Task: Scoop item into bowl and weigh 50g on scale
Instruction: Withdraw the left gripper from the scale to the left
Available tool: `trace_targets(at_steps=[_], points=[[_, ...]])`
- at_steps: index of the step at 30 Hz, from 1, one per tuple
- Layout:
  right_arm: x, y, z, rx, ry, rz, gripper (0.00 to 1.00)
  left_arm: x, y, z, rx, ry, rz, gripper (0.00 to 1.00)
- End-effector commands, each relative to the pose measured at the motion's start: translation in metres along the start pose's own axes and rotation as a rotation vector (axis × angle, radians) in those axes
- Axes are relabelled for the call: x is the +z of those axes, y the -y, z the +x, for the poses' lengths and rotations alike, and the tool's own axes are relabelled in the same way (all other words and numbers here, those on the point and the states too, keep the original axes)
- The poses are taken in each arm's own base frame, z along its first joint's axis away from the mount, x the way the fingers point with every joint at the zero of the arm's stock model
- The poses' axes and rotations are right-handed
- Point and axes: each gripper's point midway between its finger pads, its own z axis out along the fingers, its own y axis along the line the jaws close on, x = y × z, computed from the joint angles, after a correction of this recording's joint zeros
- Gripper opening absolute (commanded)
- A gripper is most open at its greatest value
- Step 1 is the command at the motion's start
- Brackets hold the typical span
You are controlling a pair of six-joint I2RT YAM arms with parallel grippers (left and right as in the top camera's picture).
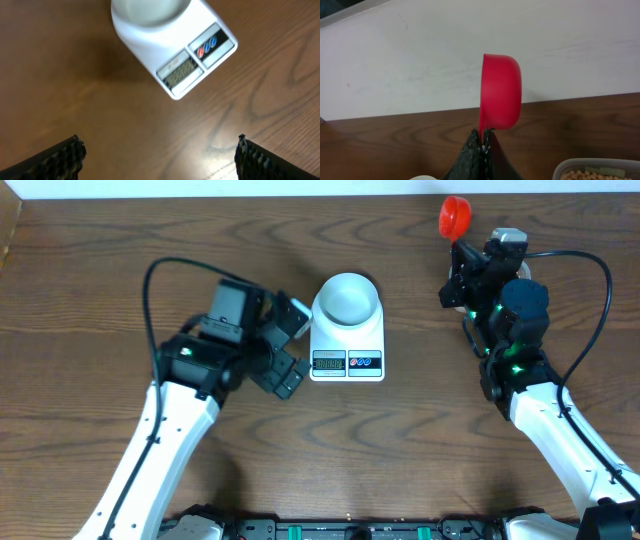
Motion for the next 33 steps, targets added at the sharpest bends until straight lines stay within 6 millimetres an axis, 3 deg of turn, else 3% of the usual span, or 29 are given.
trace_targets(at_steps=[1, 7, 12, 17, 26, 33], points=[[0.002, 0.003, -0.011, -0.012, 0.025, 0.014, 0.01, -0.009, 0.001, -0.009, 0.142, 0.049, 0.042, 0.98], [0.002, 0.003, -0.01, -0.012, 0.023, 0.01, 0.01, -0.001, -0.015, -0.002, 0.096, 0.024, 0.028, 0.98], [0.002, 0.003, -0.01, -0.012, 0.023, 0.01, 0.01, -0.001, -0.017, -0.007, 0.093, 0.041, 0.023, 0.98], [0.002, 0.003, -0.01, -0.012, 0.023, 0.011, 0.01, -0.004, -0.003, -0.012, 0.082, 0.089, 0.113, 0.98], [0.002, 0.003, -0.01, -0.012, 0.022, 0.011, 0.01, -0.015, -0.014, 0.003, 0.081, 0.105, 0.157, 0.98], [0.002, 0.003, -0.01, -0.012, 0.02, 0.011, 0.01, -0.016, -0.015, 0.003, 0.078, 0.107, 0.153, 0.98]])
